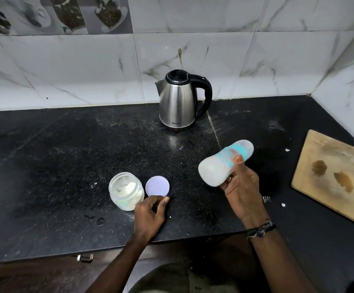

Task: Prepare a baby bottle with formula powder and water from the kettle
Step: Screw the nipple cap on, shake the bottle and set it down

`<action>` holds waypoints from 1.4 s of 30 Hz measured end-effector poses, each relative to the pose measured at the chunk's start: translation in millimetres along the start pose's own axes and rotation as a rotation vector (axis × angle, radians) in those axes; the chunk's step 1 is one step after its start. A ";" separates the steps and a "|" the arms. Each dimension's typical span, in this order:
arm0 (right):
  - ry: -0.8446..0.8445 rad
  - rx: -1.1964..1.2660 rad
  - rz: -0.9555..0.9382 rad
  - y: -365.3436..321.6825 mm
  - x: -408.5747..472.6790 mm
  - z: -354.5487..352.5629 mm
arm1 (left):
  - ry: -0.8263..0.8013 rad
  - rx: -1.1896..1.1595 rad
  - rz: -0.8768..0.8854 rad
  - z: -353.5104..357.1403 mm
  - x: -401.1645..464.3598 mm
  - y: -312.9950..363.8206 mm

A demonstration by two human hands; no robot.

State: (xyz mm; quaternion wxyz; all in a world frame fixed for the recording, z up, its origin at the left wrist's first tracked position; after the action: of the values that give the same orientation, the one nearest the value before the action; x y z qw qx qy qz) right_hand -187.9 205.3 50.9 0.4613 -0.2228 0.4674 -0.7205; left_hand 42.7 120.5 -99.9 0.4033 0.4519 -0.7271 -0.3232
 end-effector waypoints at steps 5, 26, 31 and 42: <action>-0.065 -0.247 -0.012 -2.2 -3.3 6.1 | -0.005 -0.004 0.014 -0.5 0.0 -0.5; -0.009 -0.013 -0.023 -3.1 -2.6 3.3 | 0.000 0.002 0.008 0.7 -0.9 -2.4; -0.087 -0.292 -0.016 -8.3 -4.2 7.3 | 0.001 -0.005 0.009 0.3 -0.7 -3.7; -0.061 -0.167 0.005 -9.7 -5.5 2.1 | -0.018 -0.024 -0.010 0.0 -0.9 -4.5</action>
State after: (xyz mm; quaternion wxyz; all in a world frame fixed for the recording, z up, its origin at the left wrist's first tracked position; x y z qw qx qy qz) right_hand -188.1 210.4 61.1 0.4569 -0.2814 0.5121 -0.6707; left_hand 44.8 119.6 -104.0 0.4005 0.4479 -0.7246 -0.3377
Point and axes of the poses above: each hand's wrist, its own x-axis towards the middle knuckle, its own z-axis out of the palm, y = z × x, the point moved 3 cm from there along x, towards the middle knuckle, and after that the axes turned 3 degrees about -y, right-handed, at the moved point
